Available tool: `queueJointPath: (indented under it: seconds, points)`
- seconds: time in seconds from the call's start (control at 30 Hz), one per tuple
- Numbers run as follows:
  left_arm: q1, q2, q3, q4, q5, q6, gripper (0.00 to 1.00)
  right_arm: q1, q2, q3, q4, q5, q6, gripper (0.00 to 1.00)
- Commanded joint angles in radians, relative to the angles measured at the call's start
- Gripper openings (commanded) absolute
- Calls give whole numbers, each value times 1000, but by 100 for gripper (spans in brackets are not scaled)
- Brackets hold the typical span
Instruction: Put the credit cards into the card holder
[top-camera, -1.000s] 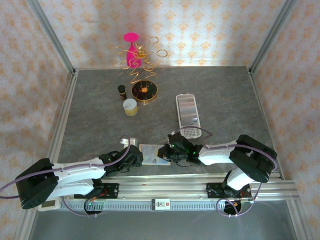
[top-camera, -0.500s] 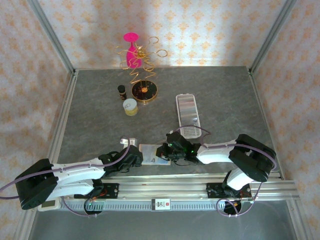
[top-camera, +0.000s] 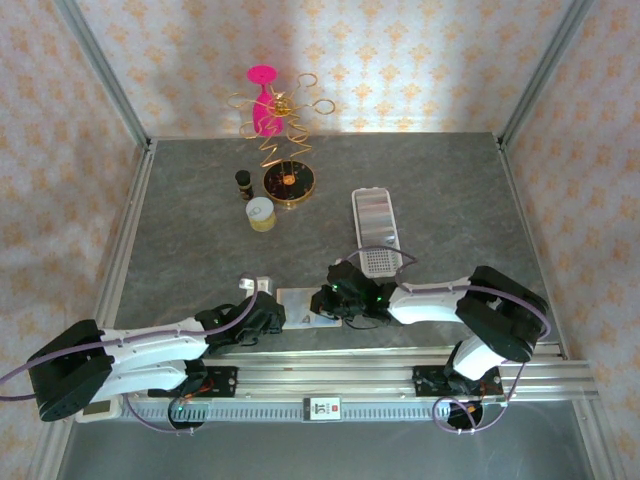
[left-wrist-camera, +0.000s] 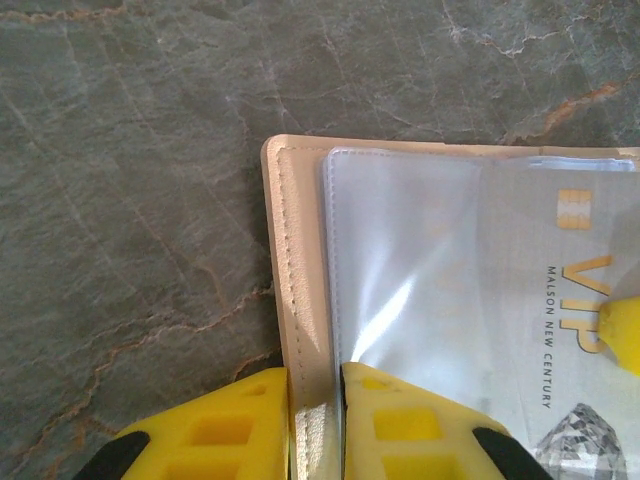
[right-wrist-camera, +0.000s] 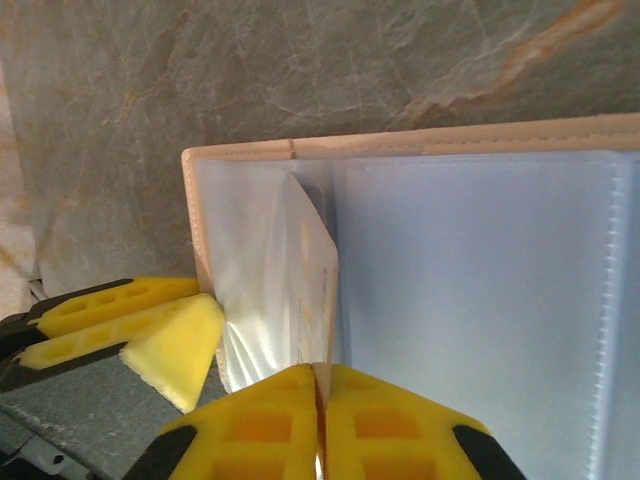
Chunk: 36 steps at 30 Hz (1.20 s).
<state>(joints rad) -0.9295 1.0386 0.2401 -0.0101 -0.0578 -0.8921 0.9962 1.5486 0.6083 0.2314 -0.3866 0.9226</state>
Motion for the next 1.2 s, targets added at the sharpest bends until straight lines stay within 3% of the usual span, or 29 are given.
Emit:
queueJointPath:
  seconds: [0.0,0.37,0.93,1.03,1.17]
  points:
    - [-7,-5,-22,-11,22,-9,18,5,-22,10,-93,61,-15,9]
    - [-8,0,-21,-5,23,-11,18,5,14,-12,-55,6,-2,2]
    - [-8,-5,-32,5,33,-8,19,5,39,-10,-1,-57,-5,1]
    - [-8,4,-26,-2,33,-6,20,5,43,-8,19,-48,-16,3]
    - [-8,8,-19,-19,26,-4,23,5,31,21,-72,20,-57,14]
